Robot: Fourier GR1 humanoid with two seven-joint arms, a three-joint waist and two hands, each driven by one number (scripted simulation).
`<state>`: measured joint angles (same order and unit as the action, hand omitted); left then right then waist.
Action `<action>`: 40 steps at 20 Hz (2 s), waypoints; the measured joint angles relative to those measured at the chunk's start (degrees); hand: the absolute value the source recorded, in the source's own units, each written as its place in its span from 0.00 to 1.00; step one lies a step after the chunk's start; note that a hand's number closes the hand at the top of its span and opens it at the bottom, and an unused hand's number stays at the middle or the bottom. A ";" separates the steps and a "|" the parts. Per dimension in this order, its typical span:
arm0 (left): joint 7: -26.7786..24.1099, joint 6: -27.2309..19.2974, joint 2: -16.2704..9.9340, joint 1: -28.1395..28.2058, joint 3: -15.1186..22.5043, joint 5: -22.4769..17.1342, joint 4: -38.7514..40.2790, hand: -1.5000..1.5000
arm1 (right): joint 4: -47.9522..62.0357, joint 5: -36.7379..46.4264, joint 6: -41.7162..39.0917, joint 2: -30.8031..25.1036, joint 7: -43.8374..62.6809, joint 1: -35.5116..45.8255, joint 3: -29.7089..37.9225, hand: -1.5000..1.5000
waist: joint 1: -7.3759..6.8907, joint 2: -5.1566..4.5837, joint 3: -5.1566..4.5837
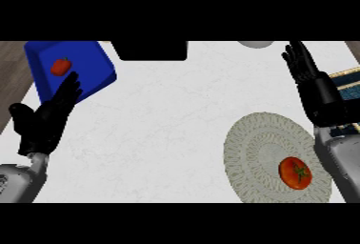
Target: Pick the tomato from the placemat and place it in the basket
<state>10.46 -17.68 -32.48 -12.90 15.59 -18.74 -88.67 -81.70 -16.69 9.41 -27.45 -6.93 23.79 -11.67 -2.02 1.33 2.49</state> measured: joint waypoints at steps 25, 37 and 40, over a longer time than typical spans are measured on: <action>-1.21 1.97 4.90 17.02 0.14 -3.96 6.36 0.50 | -28.94 11.00 -18.04 -19.14 2.01 -13.49 2.16 0.00 | 4.28 -0.34 -2.20; -2.61 2.44 5.40 18.68 -0.30 -3.01 4.91 0.50 | -27.01 1.40 -43.45 -46.45 5.28 -14.12 20.38 0.00 | 3.85 -0.57 -2.16; -2.76 3.22 5.65 18.31 -0.38 -2.81 5.68 0.50 | -25.48 1.93 -48.90 -49.58 3.53 -15.25 22.81 0.00 | 3.62 -0.68 -2.09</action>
<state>7.70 -14.46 -26.82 5.41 15.21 -21.55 -83.00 -107.18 -14.75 -39.49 -77.02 -3.40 8.54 11.14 1.60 0.66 0.40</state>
